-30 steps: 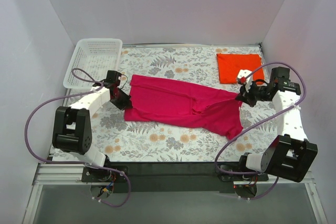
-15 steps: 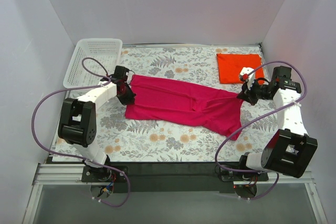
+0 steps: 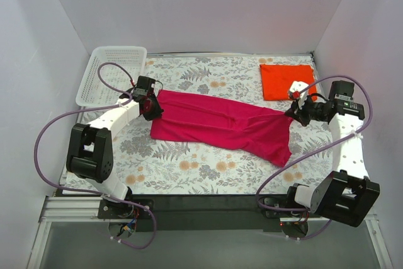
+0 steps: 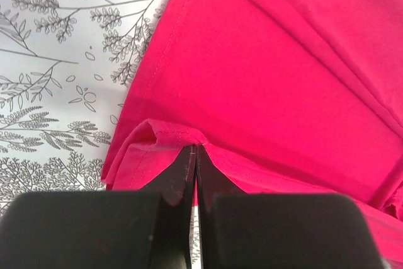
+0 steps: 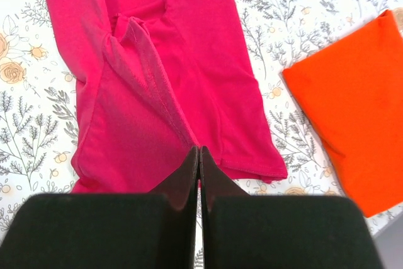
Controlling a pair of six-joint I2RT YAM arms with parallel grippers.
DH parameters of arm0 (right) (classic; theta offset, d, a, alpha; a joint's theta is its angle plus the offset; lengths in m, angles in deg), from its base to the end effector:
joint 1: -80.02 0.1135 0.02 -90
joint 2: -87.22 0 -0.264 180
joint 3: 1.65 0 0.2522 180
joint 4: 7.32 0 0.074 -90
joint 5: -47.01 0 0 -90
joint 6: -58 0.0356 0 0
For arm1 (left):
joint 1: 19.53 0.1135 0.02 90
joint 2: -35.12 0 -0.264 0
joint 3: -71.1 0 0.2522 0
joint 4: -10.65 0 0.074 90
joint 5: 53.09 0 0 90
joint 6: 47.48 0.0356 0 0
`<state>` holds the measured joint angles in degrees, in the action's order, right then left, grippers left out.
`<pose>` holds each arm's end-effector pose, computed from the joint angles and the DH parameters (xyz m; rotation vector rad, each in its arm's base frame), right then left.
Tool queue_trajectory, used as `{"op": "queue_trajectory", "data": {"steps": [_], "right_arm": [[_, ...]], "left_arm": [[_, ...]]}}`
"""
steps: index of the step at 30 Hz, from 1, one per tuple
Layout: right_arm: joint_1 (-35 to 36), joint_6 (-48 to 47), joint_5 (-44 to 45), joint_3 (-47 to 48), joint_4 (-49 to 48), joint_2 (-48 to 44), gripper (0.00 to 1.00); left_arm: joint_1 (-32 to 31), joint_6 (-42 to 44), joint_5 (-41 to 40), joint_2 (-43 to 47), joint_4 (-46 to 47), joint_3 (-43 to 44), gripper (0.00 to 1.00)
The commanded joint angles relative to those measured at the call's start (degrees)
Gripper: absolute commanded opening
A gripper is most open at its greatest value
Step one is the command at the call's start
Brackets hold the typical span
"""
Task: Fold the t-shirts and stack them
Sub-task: Fold the tshirt
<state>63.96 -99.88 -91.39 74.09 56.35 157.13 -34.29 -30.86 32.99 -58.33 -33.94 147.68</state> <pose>0.2305 -0.0386 0.3044 -1.1987 1.8255 0.3062 0.3193 -0.0816 0.2076 -1.3459 2.3493 -0.4124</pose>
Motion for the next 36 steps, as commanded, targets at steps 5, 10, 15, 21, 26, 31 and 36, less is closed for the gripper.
{"op": "queue_trajectory", "data": {"steps": [5, 10, 15, 21, 26, 31, 36], "right_arm": [[-0.21, 1.17, -0.55, 2.36, -0.52, 0.49, 0.01], [-0.21, 0.47, -0.64, 0.26, -0.34, 1.72, 0.01], [-0.21, 0.20, -0.47, -0.80, -0.60, 3.47, 0.01], [-0.21, 1.34, 0.15, -0.54, -0.69, 5.23, 0.01], [-0.21, 2.40, 0.50, -0.45, -0.95, 6.55, 0.01], [-0.21, 3.98, 2.17, -0.63, -2.27, 8.22, 0.01], [-0.21, 6.26, 3.84, -0.98, -4.03, 9.10, 0.01]], "left_arm": [[-0.09, 2.89, -0.47, 1.52, 2.00, 0.72, 0.00], [-0.09, 3.51, -0.73, 0.02, 2.09, 0.89, 0.00], [-0.09, 3.86, -1.26, -1.29, 2.18, 2.03, 0.00], [-0.09, 4.04, -0.65, -4.81, 2.09, 5.28, 0.00], [-0.18, 4.30, -0.65, -6.74, 2.00, 6.87, 0.00], [-0.35, 4.74, -0.82, -8.15, 2.00, 8.36, 0.00], [-0.44, 4.92, -1.26, -9.21, 1.82, 9.42, 0.00]]}}
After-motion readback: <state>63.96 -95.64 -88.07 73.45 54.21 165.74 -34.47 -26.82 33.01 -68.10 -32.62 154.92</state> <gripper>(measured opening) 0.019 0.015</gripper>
